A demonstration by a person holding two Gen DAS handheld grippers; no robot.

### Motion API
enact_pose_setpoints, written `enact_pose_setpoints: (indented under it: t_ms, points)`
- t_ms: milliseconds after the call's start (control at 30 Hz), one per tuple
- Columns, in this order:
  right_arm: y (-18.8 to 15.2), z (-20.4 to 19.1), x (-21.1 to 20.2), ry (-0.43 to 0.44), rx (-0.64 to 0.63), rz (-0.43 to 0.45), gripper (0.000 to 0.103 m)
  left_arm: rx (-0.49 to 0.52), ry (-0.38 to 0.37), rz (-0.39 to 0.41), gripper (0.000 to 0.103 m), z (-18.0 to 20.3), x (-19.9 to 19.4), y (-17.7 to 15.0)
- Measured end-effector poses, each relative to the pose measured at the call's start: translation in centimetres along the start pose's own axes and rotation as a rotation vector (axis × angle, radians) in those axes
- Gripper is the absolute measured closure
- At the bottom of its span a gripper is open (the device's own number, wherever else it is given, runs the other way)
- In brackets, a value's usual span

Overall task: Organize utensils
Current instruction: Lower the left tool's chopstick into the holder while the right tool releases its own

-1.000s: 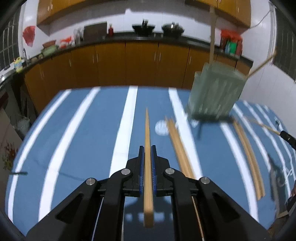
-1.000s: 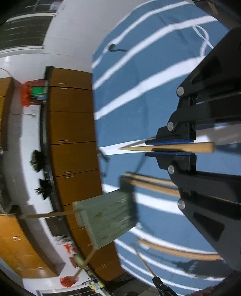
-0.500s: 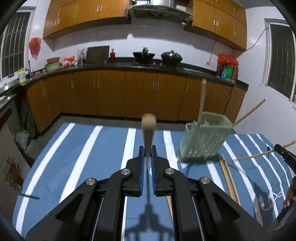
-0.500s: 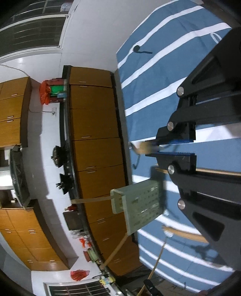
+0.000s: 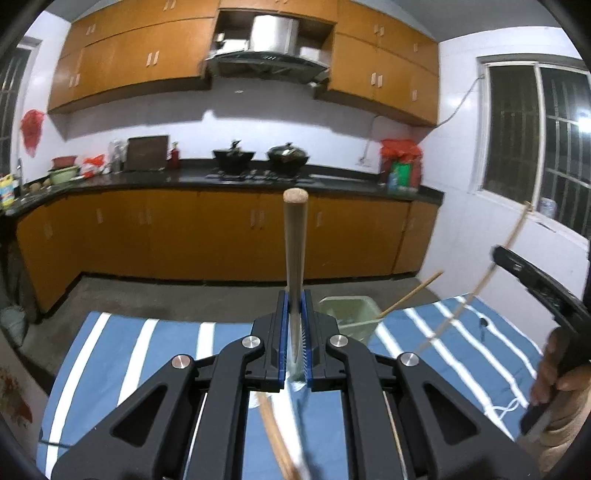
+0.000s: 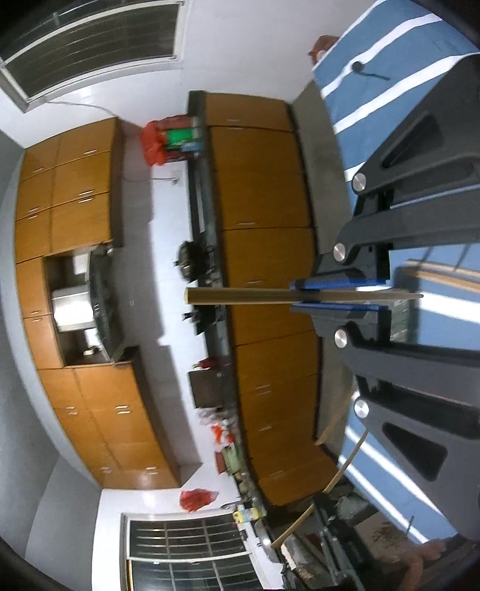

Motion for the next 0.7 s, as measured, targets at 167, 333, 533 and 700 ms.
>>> enact_pose_setpoints:
  t_ms: [167,333,533,700]
  points:
    - [2.1,-1.1,0.9,0.033,0.029,0.074,0.095,0.018,0.003,0.076,0.096,1.1,0.3,2.5]
    - [3.1,-1.4,2.7,0.041,0.062,0.131,0.095,0.007,0.016,0.136,0.096,1.6,1.7,4.1]
    - [2.5,-1.0,6.0,0.03,0.082,0.114,0.095,0.009,0.025,0.135,0.096,2.0,4.6,3.8]
    - [1.2,-0.5,8.1,0.016,0.078,0.075,0.095,-0.009,0.011,0.08,0.096,2.0,7.2,2.2]
Point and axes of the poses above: each gripper's, at about its wrist camera, not at the fingertips, and x roughly the way its jaws point, z to its right, y to its top, the point moved 1 cm from there along x, roughly the way its jaws point, and after that the axes turned 12 degrees about x, right-handed, at the moved point
